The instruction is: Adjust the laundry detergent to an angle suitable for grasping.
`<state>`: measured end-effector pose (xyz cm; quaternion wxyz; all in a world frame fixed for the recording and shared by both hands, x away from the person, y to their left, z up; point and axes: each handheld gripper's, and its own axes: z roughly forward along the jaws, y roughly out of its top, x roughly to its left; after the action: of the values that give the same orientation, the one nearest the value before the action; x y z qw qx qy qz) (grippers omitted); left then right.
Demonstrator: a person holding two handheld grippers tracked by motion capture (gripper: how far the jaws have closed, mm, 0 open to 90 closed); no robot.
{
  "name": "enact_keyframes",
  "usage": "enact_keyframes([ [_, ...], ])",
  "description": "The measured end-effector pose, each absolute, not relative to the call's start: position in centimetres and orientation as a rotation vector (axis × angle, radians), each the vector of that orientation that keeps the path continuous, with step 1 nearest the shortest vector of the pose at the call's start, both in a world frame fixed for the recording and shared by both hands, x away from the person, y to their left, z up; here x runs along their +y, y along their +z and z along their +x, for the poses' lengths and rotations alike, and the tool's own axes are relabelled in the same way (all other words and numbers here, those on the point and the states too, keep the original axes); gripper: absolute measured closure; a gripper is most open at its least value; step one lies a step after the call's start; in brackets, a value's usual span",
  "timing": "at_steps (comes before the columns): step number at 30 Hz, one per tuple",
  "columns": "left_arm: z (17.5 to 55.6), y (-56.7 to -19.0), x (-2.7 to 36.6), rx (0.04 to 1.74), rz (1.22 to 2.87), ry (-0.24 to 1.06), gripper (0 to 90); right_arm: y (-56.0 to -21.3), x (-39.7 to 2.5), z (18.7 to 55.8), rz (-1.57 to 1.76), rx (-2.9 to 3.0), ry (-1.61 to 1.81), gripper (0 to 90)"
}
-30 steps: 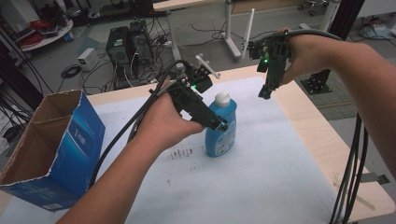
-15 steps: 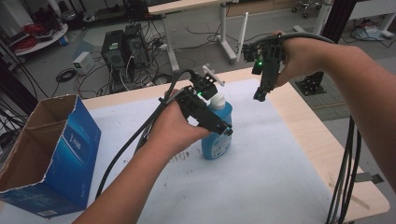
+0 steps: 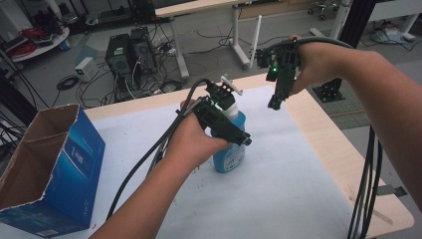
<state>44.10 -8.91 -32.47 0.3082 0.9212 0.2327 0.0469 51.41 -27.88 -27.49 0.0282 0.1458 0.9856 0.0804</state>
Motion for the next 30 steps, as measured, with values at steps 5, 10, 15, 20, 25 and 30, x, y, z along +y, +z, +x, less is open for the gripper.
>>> enact_keyframes([
  [5, 44.22, -32.81, -9.11, 0.609, 2.44, 0.125, 6.8, -27.54, -27.83, 51.47, 0.45, 3.044, 0.251, 1.9],
  [10, 44.14, -32.95, -9.34, 0.605, 2.443, 0.135, 9.5, -27.48, -27.89, 51.47, 0.454, 3.042, 0.251, 1.9],
  [15, 44.07, -32.96, -9.47, 0.585, 2.462, 0.158, 12.9, -27.47, -27.99, 51.42, 0.451, 3.038, 0.25, 1.9],
  [20, 44.06, -32.99, -9.54, 0.588, 2.464, 0.157, 14.7, -27.4, -28.03, 51.33, 0.452, 3.034, 0.261, 1.9],
  [25, 44.15, -33.05, -9.55, 0.583, 2.475, 0.162, 21.6, -27.36, -28.11, 51.34, 0.457, 3.031, 0.266, 1.9],
  [30, 44.27, -33.14, -9.51, 0.586, 2.479, 0.156, 23.4, -27.32, -28.15, 51.34, 0.45, 3.032, 0.265, 1.9],
])
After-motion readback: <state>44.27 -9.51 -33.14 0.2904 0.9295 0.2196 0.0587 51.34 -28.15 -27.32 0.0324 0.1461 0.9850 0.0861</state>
